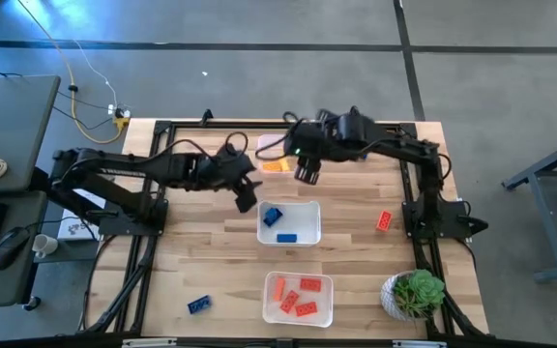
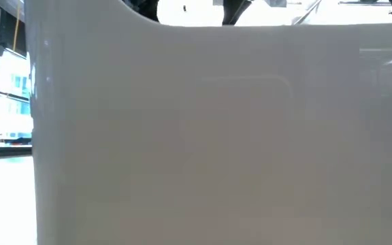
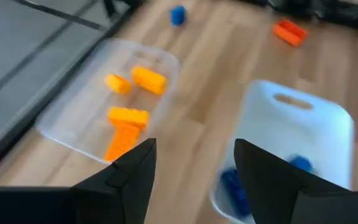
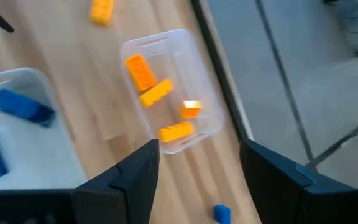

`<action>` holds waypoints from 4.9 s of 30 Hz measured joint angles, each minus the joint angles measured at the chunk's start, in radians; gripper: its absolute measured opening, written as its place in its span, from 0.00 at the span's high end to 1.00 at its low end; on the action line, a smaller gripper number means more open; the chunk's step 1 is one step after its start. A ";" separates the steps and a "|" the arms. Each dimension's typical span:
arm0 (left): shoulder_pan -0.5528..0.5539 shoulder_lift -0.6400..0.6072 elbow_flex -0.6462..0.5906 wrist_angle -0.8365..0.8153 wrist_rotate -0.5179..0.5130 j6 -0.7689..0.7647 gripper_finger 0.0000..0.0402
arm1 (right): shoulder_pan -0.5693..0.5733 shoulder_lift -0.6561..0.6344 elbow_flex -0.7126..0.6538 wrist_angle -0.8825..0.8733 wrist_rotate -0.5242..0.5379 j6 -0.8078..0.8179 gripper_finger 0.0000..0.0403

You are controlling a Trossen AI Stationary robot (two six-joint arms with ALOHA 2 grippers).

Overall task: Sort & place blocks by color
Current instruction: Put the blue game piece into the top white bin

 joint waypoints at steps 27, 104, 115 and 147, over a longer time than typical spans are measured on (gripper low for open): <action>0.180 -0.010 0.001 -0.041 -0.007 0.000 0.50 | -0.524 -0.419 -0.717 0.223 -0.185 -0.006 0.48; 0.291 -0.009 0.001 -0.038 0.001 0.202 0.50 | -0.733 -0.198 -1.262 0.730 -0.186 -0.121 0.48; 0.291 -0.009 0.001 -0.039 0.001 0.203 0.50 | -0.725 -0.129 -1.262 0.720 -0.228 -0.073 0.48; 0.359 -0.009 0.001 -0.205 0.043 0.228 0.50 | -0.523 -0.495 -1.262 0.580 -0.443 0.221 0.83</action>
